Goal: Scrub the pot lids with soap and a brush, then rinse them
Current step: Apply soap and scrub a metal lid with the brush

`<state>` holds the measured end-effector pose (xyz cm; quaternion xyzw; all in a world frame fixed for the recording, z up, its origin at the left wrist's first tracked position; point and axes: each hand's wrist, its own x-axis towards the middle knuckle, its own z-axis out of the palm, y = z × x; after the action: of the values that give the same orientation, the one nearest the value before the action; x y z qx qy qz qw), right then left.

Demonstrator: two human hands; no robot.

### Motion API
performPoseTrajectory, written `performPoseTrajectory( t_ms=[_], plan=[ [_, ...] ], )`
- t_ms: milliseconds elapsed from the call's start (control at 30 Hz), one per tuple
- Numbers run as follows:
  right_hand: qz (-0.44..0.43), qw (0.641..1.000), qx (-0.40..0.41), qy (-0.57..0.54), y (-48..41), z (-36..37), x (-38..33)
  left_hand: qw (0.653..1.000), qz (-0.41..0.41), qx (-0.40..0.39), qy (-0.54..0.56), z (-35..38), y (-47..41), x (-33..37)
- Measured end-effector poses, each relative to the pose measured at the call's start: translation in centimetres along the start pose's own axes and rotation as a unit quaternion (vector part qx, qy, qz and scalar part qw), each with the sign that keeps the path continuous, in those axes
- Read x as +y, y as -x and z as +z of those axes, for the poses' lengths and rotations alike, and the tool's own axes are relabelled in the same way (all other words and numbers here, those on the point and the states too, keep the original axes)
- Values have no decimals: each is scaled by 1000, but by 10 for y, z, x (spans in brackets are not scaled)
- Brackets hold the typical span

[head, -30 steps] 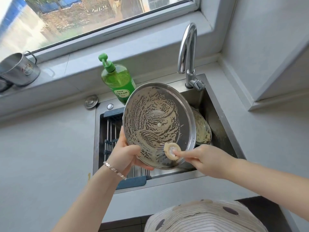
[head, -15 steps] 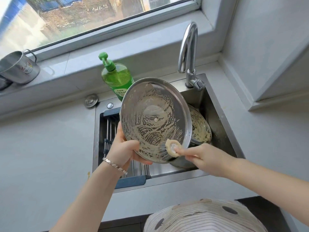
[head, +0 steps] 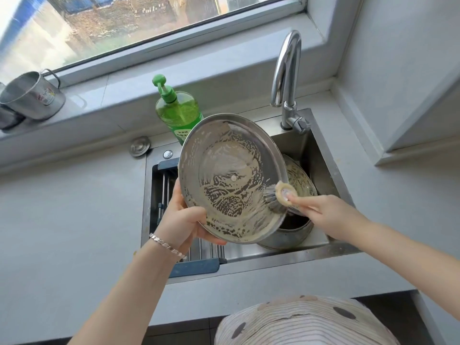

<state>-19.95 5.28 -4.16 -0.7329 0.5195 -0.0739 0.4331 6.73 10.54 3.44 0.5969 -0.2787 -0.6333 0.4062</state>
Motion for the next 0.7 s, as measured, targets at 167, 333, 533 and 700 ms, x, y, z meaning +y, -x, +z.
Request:
performPoseTrajectory(
  t_ms=[167, 333, 533, 700],
  plan=[
    [-52, 996, -68, -22, 14, 31, -21, 1000, 2, 13, 20, 10, -2, -6],
    [30, 999, 41, 10, -1, 14, -1, 999, -26, 8, 26, 3, -2, -6],
    [73, 937, 212, -267, -10, 4, -15, 994, -100, -20, 40, -3, -4, -3],
    [143, 898, 191, -369, -27, 11, -16, 993, -109, 33, 42, -8, -15, 17]
  ],
)
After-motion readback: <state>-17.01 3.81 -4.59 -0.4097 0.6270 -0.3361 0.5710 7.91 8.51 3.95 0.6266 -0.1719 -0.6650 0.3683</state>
